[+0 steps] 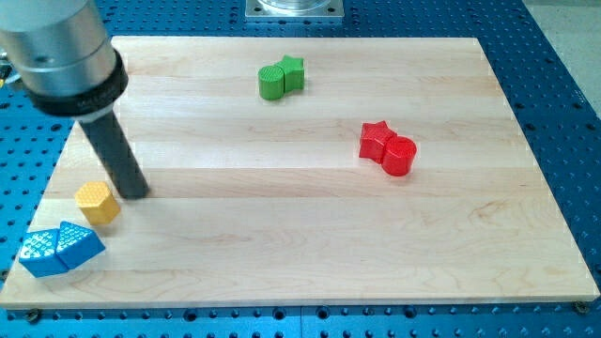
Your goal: Place the yellow blocks into the blue blocks
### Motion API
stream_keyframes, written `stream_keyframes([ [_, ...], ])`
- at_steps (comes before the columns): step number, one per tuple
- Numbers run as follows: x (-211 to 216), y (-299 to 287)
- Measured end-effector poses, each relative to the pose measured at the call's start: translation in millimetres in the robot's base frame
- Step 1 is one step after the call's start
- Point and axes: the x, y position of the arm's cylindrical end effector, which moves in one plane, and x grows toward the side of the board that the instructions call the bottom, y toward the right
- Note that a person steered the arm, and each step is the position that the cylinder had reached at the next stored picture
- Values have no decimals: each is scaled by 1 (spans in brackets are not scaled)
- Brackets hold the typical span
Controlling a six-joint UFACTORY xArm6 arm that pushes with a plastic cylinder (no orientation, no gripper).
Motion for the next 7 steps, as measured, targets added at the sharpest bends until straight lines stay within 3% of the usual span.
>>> stream_keyframes([
  [3, 58, -13],
  [5, -111, 35],
  [6, -161, -2],
  [7, -149, -45],
])
